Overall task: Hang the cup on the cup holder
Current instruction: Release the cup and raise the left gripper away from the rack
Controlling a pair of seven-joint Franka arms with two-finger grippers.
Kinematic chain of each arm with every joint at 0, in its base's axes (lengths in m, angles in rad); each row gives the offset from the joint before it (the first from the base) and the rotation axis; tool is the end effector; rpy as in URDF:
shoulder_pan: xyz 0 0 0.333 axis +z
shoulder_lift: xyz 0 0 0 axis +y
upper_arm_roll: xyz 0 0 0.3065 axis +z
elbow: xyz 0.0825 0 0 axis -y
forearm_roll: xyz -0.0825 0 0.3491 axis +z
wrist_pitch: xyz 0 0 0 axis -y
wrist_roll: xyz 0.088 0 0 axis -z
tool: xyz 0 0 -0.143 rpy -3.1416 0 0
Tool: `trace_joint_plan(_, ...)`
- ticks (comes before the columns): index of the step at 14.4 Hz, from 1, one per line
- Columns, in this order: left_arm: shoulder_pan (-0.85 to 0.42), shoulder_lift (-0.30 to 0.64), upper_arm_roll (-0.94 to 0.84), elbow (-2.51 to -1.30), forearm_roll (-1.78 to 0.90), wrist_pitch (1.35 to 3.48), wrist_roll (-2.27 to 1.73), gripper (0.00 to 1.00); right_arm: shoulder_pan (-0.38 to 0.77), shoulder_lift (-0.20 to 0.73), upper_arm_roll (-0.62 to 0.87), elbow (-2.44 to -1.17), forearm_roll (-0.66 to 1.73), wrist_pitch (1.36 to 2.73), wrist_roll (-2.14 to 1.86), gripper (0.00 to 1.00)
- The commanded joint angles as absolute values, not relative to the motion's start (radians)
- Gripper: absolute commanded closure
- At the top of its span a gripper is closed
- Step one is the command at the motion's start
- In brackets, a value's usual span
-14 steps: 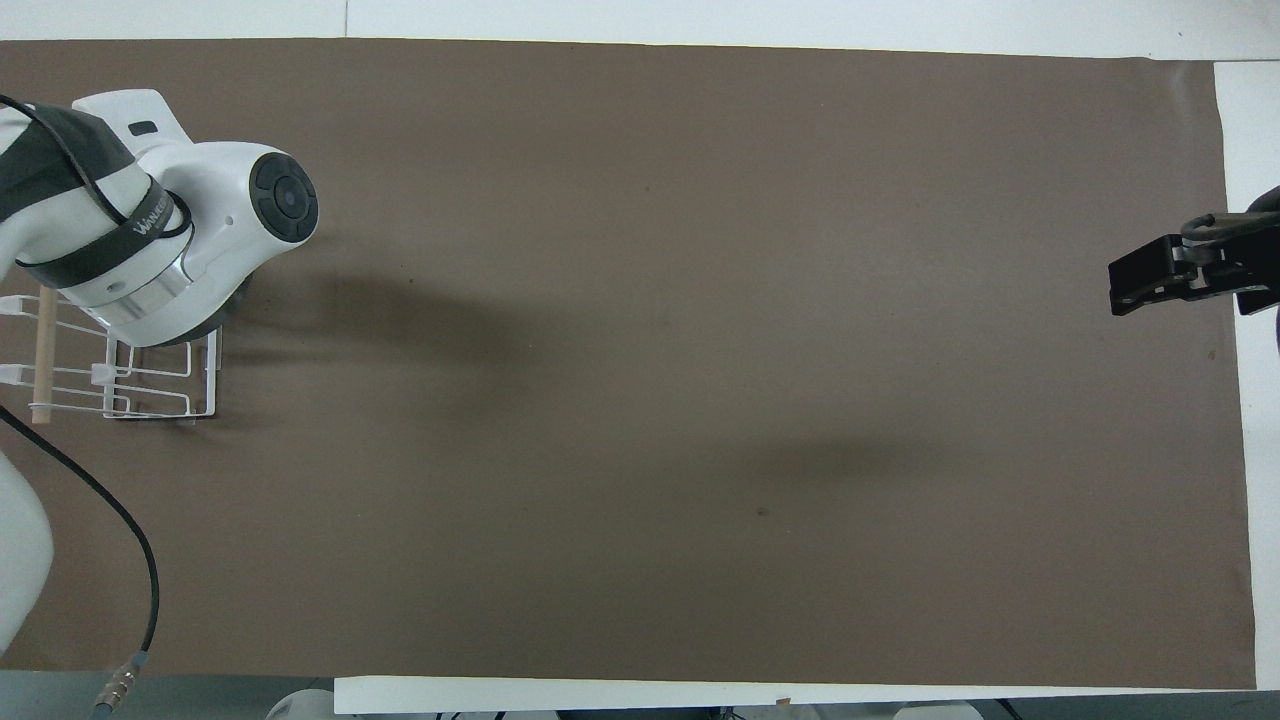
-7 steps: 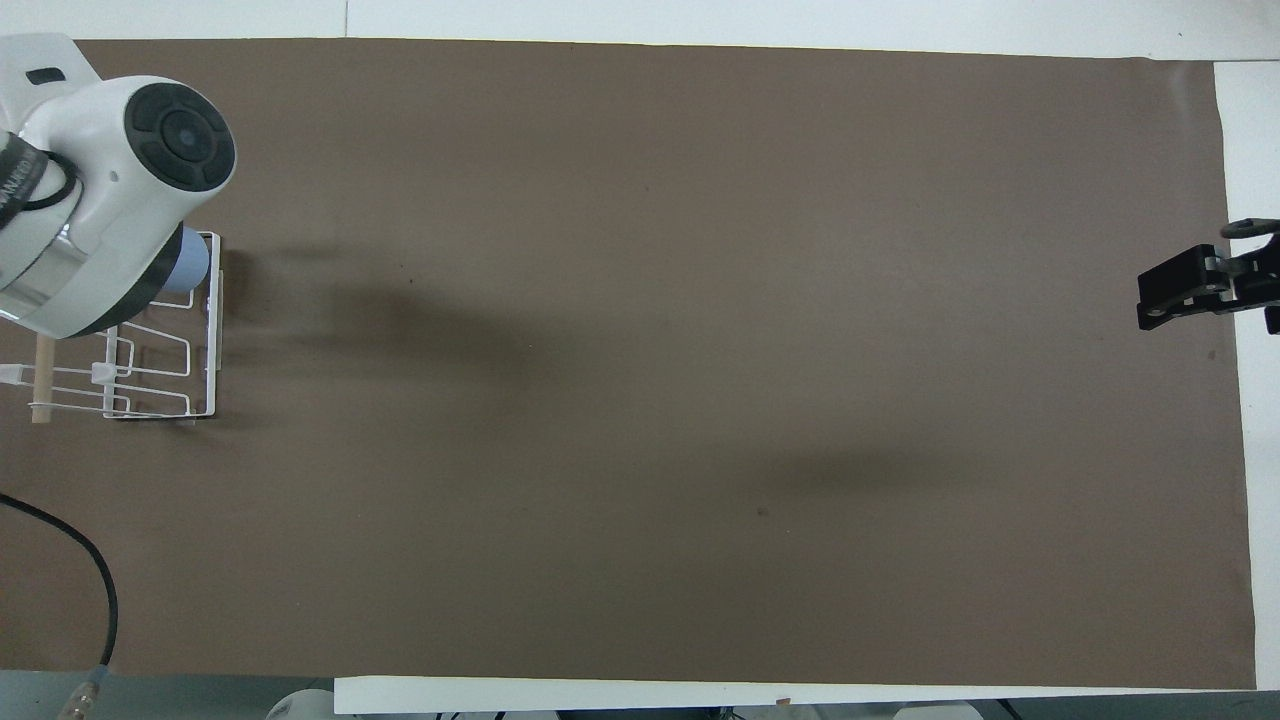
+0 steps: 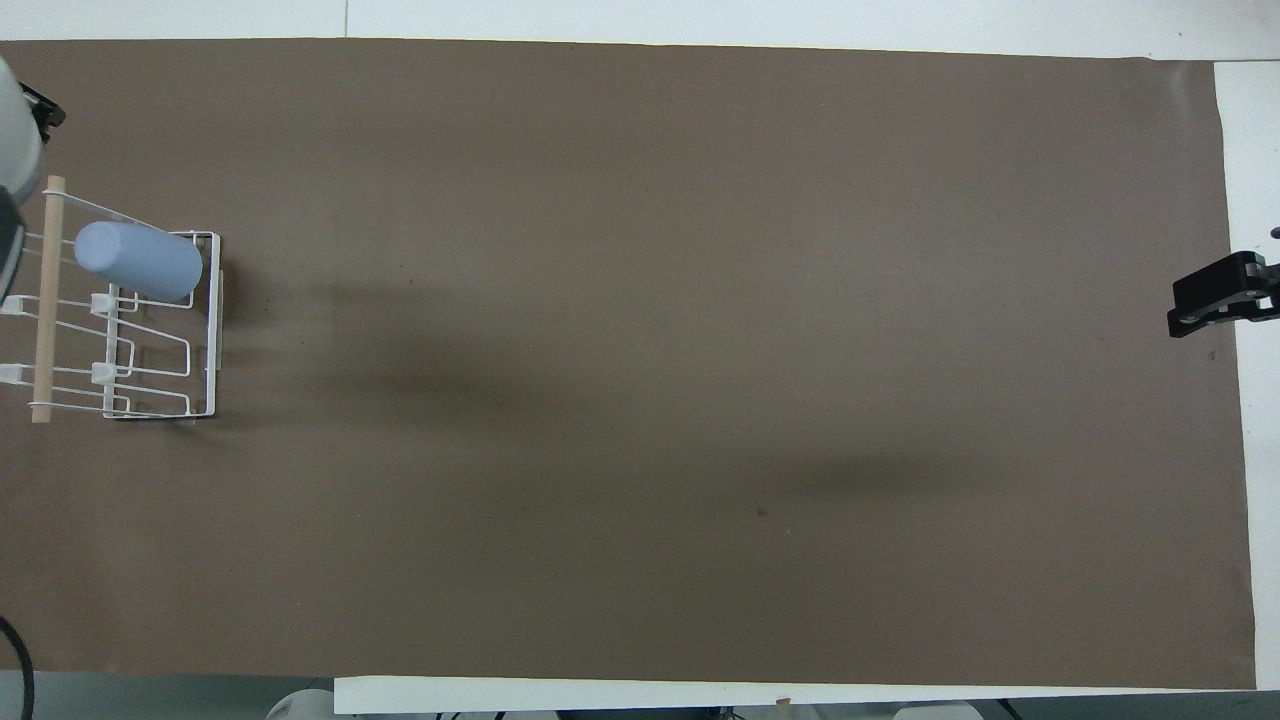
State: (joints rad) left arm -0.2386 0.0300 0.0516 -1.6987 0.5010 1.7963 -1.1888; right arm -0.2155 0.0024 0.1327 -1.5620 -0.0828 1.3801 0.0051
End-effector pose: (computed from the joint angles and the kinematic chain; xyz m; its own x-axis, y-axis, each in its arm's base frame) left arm 0.5502 -0.0459 0.5414 0.5765 0.6778 0.4564 0.7988 -0.5851 -0.1399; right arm 0.4893 -0.0537 0.5679 0.9780 -0.1019 -0.1822 -0.0879 -0.9926 0.0833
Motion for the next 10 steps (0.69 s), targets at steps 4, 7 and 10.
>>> trace_joint_plan(4, -0.193, -0.006, 0.052, -1.701, 0.103, 1.680, -0.711, 0.00, -0.224, -0.023, 0.138, -1.591, -0.061, 1.387, -0.012, 0.01)
trace_joint_plan(7, -0.140, -0.032, 0.051, -1.677, -0.018, 1.623, -0.444, 0.00, -0.222, -0.023, 0.138, -1.592, -0.061, 1.387, -0.012, 0.01)
trace_joint_plan(10, -0.137, -0.051, 0.049, -1.622, -0.055, 1.560, -0.259, 0.00, -0.224, -0.023, 0.138, -1.592, -0.061, 1.387, -0.012, 0.01)
